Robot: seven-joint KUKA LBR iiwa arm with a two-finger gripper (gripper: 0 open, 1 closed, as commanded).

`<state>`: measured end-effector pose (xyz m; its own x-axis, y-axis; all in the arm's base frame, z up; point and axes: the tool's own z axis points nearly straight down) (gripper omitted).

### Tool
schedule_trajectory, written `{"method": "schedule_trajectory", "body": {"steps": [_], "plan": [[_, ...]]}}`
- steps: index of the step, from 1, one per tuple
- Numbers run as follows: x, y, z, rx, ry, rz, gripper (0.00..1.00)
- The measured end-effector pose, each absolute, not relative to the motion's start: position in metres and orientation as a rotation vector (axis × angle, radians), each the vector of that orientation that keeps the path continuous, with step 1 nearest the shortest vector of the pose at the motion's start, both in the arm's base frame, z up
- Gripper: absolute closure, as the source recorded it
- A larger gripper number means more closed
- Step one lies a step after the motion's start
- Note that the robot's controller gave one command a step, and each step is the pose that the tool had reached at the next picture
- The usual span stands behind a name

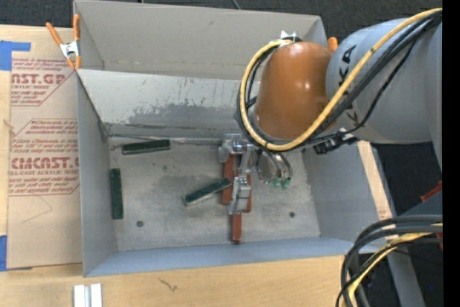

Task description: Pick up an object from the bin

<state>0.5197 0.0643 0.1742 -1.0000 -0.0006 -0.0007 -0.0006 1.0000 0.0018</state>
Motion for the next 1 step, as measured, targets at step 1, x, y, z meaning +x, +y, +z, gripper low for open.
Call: {"method": "schedule_trajectory", "body": {"steps": [1], "plan": [[0.5197, 0.0643, 0.1742, -0.001, 3.141, 0.003, 0.0]]}}
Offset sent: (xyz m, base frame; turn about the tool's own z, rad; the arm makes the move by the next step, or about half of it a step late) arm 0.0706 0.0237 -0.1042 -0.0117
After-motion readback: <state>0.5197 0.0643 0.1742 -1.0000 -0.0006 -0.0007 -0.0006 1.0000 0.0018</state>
